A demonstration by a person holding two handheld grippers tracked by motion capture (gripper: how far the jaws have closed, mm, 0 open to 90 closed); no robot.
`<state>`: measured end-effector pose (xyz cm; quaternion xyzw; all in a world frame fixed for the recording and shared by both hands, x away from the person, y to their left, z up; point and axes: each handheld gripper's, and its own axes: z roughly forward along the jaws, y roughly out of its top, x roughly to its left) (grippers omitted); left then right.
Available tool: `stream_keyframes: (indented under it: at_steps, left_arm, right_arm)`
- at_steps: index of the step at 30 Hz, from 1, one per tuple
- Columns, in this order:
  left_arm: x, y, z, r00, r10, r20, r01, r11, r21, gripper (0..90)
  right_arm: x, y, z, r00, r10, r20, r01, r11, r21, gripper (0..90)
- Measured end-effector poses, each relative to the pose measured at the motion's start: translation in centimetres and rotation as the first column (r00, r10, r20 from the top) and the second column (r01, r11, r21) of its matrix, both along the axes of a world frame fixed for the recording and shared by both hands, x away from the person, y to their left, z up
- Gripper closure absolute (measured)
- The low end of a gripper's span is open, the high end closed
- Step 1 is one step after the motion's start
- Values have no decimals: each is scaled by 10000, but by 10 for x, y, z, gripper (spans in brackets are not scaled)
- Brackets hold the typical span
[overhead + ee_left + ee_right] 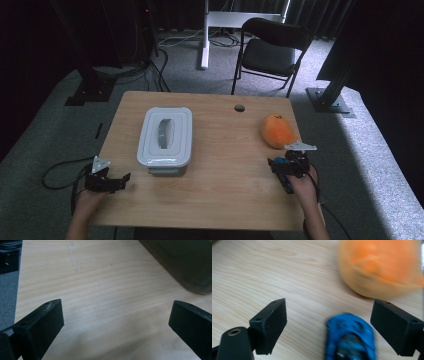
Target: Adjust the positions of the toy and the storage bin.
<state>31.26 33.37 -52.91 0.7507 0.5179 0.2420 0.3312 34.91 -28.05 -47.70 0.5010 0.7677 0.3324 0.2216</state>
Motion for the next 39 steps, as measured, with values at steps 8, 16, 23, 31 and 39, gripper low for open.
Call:
stream_keyframes:
  at_steps: [8,16,23,31,39]
  left_arm:
    - [21,-6,2,9996,-126,244,124,9999,90,3]
    - [40,-10,-1,9995,-211,241,208,9997,152,3]
    - [56,-15,-3,9991,-388,153,387,9992,33,3]
    - [71,-15,-1,9994,-331,100,330,9994,93,3]
    - [83,-15,2,9990,-449,86,445,9984,350,3]
  right_arm:
    - [21,58,-11,9942,1065,115,-1068,9939,278,132]
    - [45,112,-29,9862,1655,-97,-1645,9842,660,128]
    - [66,150,-39,9791,2033,18,-2031,9773,603,129]
    - [88,189,-50,9798,1979,-278,-1959,9787,611,130]
    - [101,215,-54,9783,2049,-294,-2010,9742,1028,130]
